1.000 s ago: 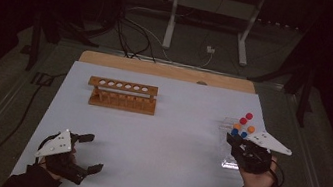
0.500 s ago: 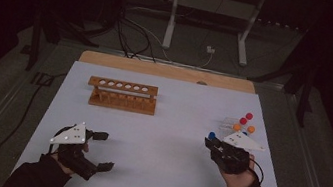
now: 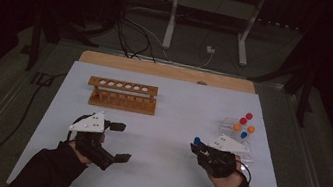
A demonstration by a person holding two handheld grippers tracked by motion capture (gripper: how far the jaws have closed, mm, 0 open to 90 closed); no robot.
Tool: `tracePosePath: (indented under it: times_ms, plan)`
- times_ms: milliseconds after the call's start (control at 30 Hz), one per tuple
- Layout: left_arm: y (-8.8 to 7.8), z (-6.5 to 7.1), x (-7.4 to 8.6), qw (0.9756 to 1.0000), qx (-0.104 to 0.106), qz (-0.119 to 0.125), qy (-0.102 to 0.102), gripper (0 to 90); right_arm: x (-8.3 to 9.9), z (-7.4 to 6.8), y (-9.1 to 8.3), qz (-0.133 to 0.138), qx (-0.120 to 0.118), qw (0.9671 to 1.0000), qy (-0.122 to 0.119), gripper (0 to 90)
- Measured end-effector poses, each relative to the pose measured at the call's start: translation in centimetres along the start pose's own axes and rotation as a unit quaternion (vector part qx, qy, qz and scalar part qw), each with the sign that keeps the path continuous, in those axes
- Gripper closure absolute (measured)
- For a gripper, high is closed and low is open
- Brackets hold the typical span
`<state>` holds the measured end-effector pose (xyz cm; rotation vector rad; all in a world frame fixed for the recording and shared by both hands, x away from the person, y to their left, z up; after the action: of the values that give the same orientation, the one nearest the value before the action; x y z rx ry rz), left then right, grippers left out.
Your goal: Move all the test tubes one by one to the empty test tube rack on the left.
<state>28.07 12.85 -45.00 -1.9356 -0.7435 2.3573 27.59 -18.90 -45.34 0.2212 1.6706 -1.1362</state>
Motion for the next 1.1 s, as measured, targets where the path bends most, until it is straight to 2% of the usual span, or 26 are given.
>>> tracePosePath:
  times_ms: [300, 700, 1100]
  plan:
    - [2.7, 0.7, -2.8, 0.9992, 0.033, 0.008, 0.019, 1.3, 0.0, -1.5, 0.6, -0.005, -0.023, 0.9996, -0.016, 76.7]
    - [6.0, 1.5, -4.5, 0.9980, 0.056, 0.003, 0.030, 4.3, -0.2, -2.7, 0.8, -0.007, -0.043, 0.9987, -0.028, 76.7]
    - [9.0, 1.9, -5.3, 0.9970, 0.063, 0.002, 0.045, 23.6, -0.3, -3.3, 0.7, -0.005, -0.058, 0.9978, -0.031, 76.7]
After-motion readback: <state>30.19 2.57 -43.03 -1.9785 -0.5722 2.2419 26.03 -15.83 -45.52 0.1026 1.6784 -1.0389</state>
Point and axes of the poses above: each handheld gripper's, and its own axes: y roughly forward along the jaws, x roughly out of its underside, z roughly to its right, the point moved 3 cm from there along y, roughly forward along the jaws, and after that the axes turned 1 degree about -x, right-handed, at the moved point
